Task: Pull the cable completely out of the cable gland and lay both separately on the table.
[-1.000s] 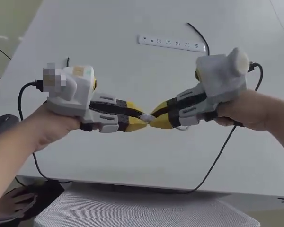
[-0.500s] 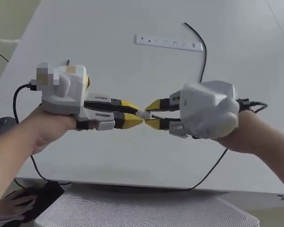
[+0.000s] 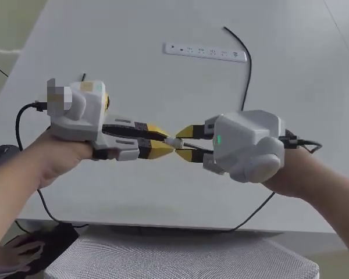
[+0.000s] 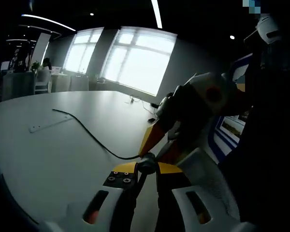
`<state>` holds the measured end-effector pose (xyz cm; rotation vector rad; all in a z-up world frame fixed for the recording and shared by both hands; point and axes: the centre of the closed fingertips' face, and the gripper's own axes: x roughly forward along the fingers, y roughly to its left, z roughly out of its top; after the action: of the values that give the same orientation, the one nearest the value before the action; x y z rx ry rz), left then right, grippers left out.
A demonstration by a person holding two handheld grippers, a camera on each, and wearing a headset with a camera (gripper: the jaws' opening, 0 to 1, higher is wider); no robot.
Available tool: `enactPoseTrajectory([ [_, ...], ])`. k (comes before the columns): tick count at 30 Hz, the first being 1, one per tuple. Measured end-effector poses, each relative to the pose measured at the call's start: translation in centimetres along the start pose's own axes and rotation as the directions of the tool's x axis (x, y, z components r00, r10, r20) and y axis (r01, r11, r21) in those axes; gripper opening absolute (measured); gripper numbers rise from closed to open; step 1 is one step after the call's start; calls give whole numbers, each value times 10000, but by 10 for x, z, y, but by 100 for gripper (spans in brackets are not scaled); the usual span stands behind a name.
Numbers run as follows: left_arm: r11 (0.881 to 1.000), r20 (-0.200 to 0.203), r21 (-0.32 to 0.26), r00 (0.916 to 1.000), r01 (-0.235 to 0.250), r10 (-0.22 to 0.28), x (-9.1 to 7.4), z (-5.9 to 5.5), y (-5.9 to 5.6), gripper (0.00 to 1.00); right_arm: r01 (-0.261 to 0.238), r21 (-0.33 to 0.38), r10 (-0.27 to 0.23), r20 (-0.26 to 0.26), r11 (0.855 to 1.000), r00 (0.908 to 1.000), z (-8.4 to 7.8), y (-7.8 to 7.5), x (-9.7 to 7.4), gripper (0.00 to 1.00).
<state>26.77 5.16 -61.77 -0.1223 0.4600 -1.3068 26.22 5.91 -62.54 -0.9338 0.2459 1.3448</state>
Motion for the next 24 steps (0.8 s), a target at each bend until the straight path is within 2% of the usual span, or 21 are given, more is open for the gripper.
enactPoseTrajectory([
  [6,9999,178,105,9998,4,-6,-1,4,1,15,180,467,-185,110,9987,9998,3,-4,-4,9],
  [12,9999,233,142,9997,20,-24,-1,6,2,15,312,1668,-366,290,9855,9989,5,-8,-8,17],
  [14,9999,245,123,9997,-10,7,-2,6,2,15,406,2526,-573,591,9667,9966,9,-11,-15,17],
  [16,9999,260,141,9997,-37,34,-4,6,2,15,595,3331,-856,643,9410,9943,8,-17,-21,18],
  [19,9999,317,92,9995,-69,67,-6,8,1,15,1174,3304,-1260,47,9365,9920,-3,-21,-28,17],
  [20,9999,346,95,9994,-85,82,-7,8,1,15,1210,3364,-1325,113,9339,9911,-2,-21,-29,15],
  [22,9999,398,106,9992,-89,85,-9,9,1,15,1386,3902,-1574,164,9102,9874,-1,-21,-32,12],
  [24,9999,444,10,9989,-124,124,-10,9,1,15,1357,3752,-1517,135,9170,9883,-1,-18,-31,13],
])
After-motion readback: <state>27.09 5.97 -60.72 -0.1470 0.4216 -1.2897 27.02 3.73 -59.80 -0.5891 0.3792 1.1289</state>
